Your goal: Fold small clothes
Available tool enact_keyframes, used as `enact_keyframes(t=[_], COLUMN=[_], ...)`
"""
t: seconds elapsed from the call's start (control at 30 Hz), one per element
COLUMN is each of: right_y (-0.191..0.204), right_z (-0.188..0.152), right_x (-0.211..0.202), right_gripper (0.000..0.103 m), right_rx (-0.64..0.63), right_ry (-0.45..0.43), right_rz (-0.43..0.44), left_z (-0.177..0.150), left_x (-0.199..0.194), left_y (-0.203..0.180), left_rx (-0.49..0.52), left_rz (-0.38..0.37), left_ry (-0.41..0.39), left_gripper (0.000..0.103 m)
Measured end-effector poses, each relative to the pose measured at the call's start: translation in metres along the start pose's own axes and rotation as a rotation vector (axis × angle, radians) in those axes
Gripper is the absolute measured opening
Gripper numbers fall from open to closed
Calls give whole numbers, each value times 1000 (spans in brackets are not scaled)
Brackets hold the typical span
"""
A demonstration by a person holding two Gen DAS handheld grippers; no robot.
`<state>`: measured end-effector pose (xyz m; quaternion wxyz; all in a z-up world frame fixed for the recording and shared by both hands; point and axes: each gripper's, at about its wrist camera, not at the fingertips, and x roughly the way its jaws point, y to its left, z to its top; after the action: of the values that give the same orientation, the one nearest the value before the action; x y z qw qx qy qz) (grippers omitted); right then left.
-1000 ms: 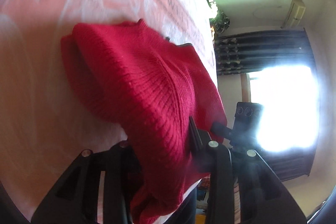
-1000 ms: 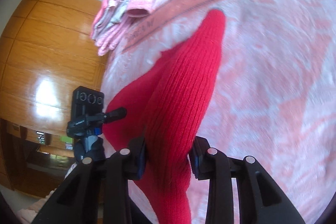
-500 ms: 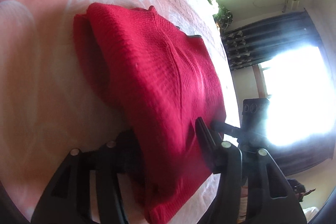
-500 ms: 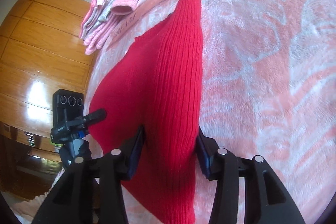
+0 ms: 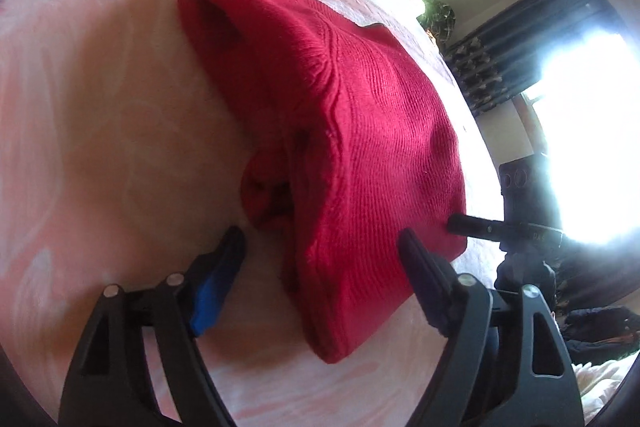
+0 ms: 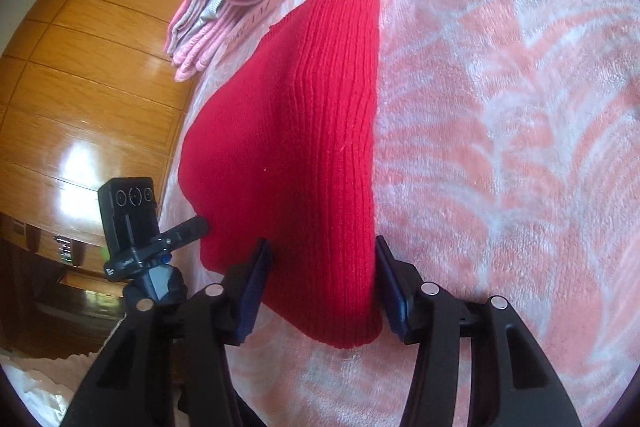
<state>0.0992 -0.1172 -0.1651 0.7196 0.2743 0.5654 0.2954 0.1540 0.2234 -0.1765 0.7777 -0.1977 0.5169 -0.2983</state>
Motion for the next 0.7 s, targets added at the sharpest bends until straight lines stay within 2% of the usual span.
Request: enact_keyframes(t=[0.07,0.13,0.17,0.2,0.3,0.4,0.43,0.47,0.6,0.7], right_y=[0,1,0,1,4,2,1,1,-2,-9], right_z=[0,2,1,1,3,7,8,8,-1,-8], right_x=[0,1,0,0,-5,-10,-9,-8,5,9], right_gripper=[50,38,29,24,20,20,20,20,21,21], right_rx=[-3,3,3,6,57,115,119,114,84,105], right_ry=[0,10,16,23,50,69,75,81,100,74], right_rz=[1,6,8,16,71,151,146,135,28,23], left_z=[8,1,2,1,-1,1,3,4,-1,-8], left_x=[8,7,11,17,17,1,-3,-5,6,12], left_y=[-3,-1,0,3,13,11,7,1,-2,5], left_rx=[-19,-36,-53,-82,-180,-168,-141,-97,-14,-3], left_rz=[-23,-45,-76,-114,-196,-254,-246,-206,-83,-72], left_ry=[10,23,59,99,135,122,120,127,169,171], left_gripper=[81,68,41,23,16,15,15,15,16,17])
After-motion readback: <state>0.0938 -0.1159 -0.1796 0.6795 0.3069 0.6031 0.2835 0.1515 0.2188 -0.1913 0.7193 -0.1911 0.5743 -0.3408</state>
